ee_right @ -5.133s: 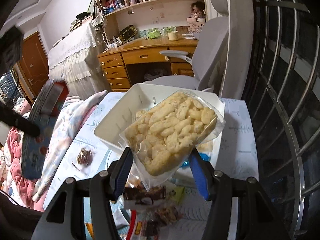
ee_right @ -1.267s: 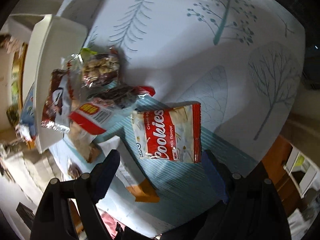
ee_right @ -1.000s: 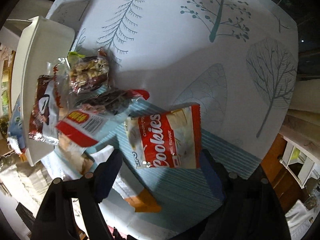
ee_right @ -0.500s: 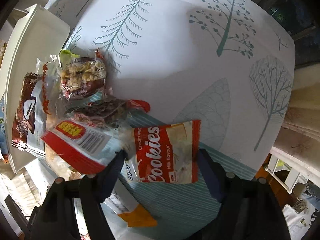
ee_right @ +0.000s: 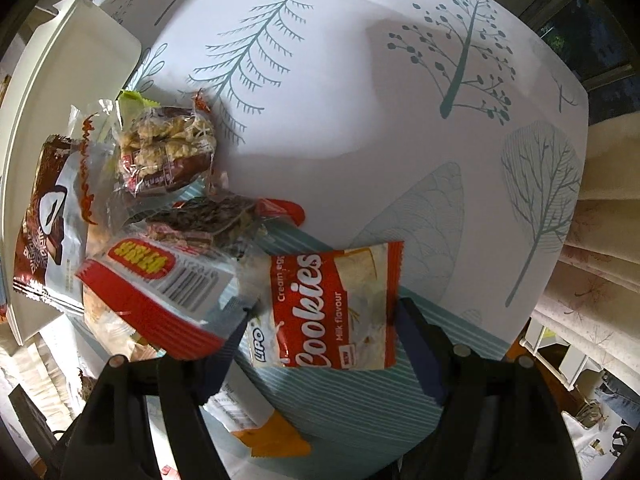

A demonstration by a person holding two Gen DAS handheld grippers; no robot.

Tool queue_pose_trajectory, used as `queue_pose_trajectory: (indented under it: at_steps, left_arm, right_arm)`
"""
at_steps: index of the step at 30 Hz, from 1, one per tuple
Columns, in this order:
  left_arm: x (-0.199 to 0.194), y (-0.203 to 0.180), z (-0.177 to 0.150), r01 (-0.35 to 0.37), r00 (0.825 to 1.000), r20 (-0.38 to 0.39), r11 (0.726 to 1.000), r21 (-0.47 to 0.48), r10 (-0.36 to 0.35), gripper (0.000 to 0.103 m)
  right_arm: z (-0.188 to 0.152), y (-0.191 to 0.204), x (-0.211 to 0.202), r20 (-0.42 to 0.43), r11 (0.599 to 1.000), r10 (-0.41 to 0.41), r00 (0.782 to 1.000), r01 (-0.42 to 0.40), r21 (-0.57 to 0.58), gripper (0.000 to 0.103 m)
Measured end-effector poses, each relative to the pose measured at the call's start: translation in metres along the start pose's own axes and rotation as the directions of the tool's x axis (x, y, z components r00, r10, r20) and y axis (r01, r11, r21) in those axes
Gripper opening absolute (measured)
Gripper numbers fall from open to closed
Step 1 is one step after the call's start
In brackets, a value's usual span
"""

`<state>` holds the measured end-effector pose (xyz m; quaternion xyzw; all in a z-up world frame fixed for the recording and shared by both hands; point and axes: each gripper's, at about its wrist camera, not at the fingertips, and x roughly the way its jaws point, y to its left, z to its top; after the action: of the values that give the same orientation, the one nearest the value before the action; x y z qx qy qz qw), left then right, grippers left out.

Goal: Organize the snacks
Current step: 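Grasp the clear nut-cluster pack with the left tool while the right tool grasps the red Cookies pack, then carry both held packs over the white tray and open both tools to release them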

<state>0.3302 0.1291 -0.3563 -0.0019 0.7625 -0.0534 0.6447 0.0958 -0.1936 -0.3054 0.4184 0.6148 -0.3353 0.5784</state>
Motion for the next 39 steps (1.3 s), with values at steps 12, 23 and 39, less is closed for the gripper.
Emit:
queue_pose_trajectory:
  at_steps: [12,23,39]
  left_arm:
    - [0.005,0.003,-0.026,0.011,0.999,-0.035,1.000,0.006,-0.011,0.031]
    - [-0.012,0.009,-0.059,0.042,0.999,0.011,0.999,0.011,-0.042,0.031]
    - [-0.084,0.003,-0.099,0.104,0.994,0.033,0.994,0.017,-0.105,0.031]
  right_arm:
    - [-0.018,-0.005,-0.003,0.008,0.999,0.053,0.999,-0.053,0.000,0.060]
    - [-0.041,-0.023,0.006,-0.084,0.987,0.159,0.984,-0.156,0.045,0.051]
    - [-0.087,0.018,-0.043,-0.249,0.924,0.354,0.902,-0.379,-0.059,0.051]
